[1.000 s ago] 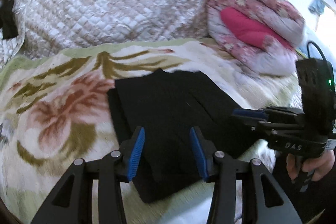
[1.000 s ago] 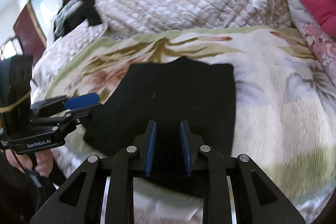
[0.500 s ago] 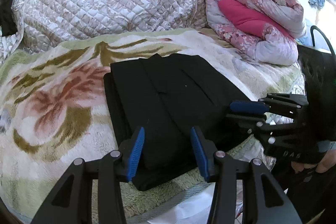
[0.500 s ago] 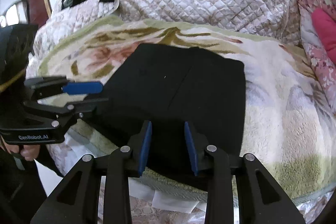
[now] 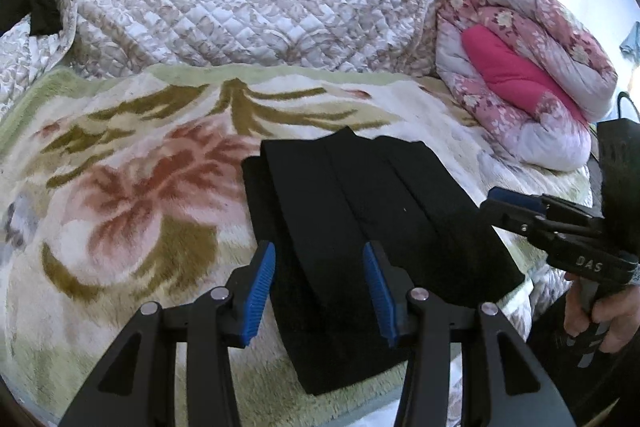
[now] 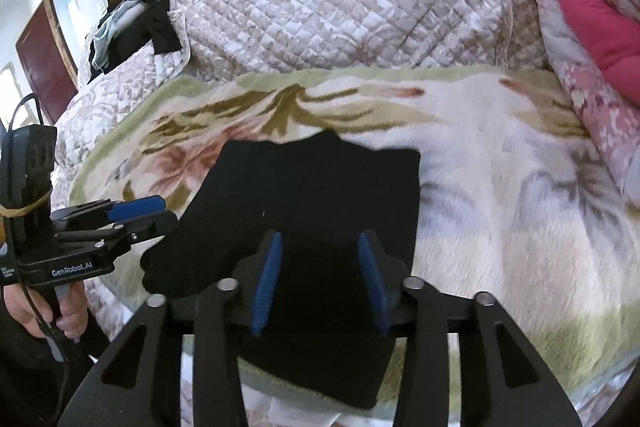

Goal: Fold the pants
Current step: 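Grasp the black pants' end with the left gripper and lift it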

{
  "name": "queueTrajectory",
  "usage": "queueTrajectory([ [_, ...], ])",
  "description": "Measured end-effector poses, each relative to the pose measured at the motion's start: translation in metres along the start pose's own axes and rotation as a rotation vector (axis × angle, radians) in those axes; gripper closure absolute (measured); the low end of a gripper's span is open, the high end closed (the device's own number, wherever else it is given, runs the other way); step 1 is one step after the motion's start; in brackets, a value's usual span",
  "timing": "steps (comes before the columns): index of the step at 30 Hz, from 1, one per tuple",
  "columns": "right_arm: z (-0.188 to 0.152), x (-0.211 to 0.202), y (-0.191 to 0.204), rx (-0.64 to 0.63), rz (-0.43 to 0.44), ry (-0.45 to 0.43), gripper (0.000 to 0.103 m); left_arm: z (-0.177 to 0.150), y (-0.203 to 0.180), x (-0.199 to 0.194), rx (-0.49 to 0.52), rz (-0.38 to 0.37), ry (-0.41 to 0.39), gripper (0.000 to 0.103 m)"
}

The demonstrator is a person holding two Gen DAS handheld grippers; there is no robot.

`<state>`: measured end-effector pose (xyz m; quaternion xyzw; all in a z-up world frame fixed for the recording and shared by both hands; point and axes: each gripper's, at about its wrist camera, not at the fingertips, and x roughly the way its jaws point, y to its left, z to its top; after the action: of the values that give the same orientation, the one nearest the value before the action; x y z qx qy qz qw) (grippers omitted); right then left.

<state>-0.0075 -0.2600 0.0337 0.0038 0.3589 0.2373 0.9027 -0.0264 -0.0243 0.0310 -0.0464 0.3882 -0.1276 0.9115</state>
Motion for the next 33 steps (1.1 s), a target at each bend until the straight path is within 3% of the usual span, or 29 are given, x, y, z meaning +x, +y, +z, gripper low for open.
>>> queueTrajectory([
  [12,0.018,0.009,-0.016,0.005,0.008,0.006,0.059,0.026,-0.003,0.016,0.004,0.021,0.013,0.053],
  [19,0.015,0.019,-0.032,0.07,0.025,0.026,0.059,0.017,0.003,0.033,-0.013,0.015,0.062,0.053],
  [25,0.013,0.026,-0.042,0.124,0.04,0.045,0.059,0.014,0.019,0.031,-0.063,0.01,0.047,0.05],
  [33,0.008,0.031,-0.057,0.214,0.066,0.078,0.059,0.009,0.03,0.035,-0.129,-0.05,0.066,0.048],
])
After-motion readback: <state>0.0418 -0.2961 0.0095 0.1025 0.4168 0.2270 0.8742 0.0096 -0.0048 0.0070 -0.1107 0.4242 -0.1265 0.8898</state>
